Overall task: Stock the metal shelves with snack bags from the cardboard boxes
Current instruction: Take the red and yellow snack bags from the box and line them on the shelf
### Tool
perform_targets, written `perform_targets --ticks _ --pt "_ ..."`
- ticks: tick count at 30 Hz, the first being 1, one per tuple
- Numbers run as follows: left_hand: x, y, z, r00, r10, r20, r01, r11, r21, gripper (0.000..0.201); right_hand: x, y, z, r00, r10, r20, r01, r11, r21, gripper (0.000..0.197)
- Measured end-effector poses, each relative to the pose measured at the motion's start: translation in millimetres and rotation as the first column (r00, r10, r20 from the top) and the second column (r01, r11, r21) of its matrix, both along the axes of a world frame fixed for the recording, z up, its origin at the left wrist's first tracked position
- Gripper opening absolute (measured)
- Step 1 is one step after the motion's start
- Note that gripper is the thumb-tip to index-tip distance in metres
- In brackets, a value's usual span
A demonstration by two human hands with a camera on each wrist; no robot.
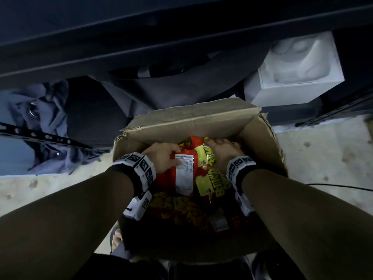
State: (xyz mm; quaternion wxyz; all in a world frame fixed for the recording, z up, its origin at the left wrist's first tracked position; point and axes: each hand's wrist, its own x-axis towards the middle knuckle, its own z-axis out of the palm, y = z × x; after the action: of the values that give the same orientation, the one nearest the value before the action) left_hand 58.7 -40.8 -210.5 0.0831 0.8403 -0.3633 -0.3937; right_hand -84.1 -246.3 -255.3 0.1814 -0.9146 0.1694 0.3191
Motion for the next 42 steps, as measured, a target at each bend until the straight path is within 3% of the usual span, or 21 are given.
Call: perform_targets --ticks 6,9,12,15,19,23,27,32,42 --pt "-11 11 48 0.998 -0.067 -0.002 0.067 0.998 0.007 0.010 -21 1 59 0.985 -0.172 0.028 0.169 0.981 0.096 0.078" --pt "-17 13 88 0.997 -0.081 0.015 0.081 0.997 -0.021 0.038 -33 7 104 0.965 -0.263 0.021 0.259 0.958 0.121 0.071" --pt "-23 11 140 0.995 -0.100 -0.001 0.100 0.995 -0.001 0.028 -42 10 157 0.932 -0.360 0.035 0.348 0.919 0.186 0.064" --pt "-25 5 202 0.993 -0.114 0.019 0.114 0.993 0.012 0.022 -51 9 219 0.884 -0.459 0.086 0.434 0.876 0.209 0.070" --pt "-28 -15 301 0.984 -0.169 0.065 0.169 0.986 -0.006 0.043 -69 3 310 0.817 -0.556 0.150 0.518 0.824 0.229 0.080" --pt "-36 -44 401 0.970 -0.238 0.054 0.240 0.970 -0.042 0.048 -89 -15 400 0.757 -0.621 0.203 0.574 0.781 0.247 0.062" --pt "-45 -82 495 0.938 -0.340 0.074 0.344 0.937 -0.060 0.040 -115 -38 487 0.679 -0.683 0.269 0.643 0.731 0.231 0.062" --pt "-55 -125 583 0.906 -0.398 0.142 0.416 0.900 -0.131 0.019 -149 -65 568 0.555 -0.744 0.372 0.730 0.650 0.212 0.057" --pt "-71 -184 744 0.868 -0.411 0.277 0.489 0.804 -0.339 0.019 -171 -116 714 0.308 -0.743 0.594 0.777 0.558 0.294 0.051"
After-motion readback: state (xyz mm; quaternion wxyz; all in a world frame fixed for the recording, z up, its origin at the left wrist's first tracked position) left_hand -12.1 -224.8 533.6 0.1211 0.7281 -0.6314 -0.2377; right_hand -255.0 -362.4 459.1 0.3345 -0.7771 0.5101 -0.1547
